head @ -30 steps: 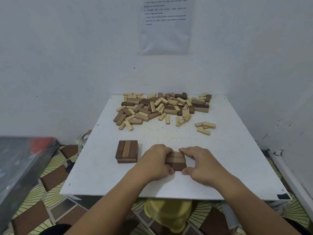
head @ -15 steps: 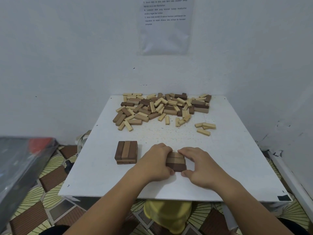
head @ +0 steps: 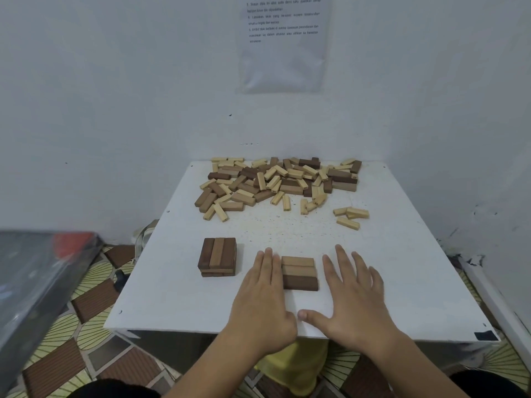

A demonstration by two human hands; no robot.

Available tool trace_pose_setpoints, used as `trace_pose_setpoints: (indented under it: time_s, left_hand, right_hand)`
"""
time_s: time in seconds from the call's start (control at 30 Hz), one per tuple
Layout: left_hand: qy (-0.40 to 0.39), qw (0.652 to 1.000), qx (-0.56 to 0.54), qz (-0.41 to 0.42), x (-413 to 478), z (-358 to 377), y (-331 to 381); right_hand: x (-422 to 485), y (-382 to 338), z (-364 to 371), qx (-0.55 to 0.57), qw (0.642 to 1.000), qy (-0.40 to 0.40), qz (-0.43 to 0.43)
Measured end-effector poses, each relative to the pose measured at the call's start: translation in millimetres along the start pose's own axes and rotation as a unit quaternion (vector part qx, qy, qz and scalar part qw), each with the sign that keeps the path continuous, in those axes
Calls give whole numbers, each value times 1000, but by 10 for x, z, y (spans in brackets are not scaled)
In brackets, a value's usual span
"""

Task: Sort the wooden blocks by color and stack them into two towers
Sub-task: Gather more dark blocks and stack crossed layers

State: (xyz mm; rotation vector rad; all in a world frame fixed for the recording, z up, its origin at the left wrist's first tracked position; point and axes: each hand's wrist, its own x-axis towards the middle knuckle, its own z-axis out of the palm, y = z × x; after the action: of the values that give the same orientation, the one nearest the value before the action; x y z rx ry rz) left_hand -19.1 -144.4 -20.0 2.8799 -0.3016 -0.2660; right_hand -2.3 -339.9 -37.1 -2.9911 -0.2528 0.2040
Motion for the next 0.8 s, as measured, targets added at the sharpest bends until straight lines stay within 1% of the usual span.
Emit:
trace_pose_setpoints:
  time_s: [0.13, 0.27, 0.37, 0.53, 0.8]
  left_hand:
    - [-11, 1000, -10, -22, 75, 84, -34]
    - [-44, 999, 3, -17, 123, 48, -80]
    - [-56, 998, 4, -17, 167, 25, -68]
    - [-61, 998, 21, -19, 198, 41, -42]
    - [-70, 997, 19, -4, 189, -2, -70]
  right_hand:
    - [24, -62, 8, -17, 1000, -3, -2]
    - [47, -75, 14, -25, 1000, -8, -9]
    - [58, -94, 50, -27, 1000, 3, -13]
    - [77, -125, 69, -25, 999, 12, -17]
    - [76, -121, 71, -24, 999, 16, -22]
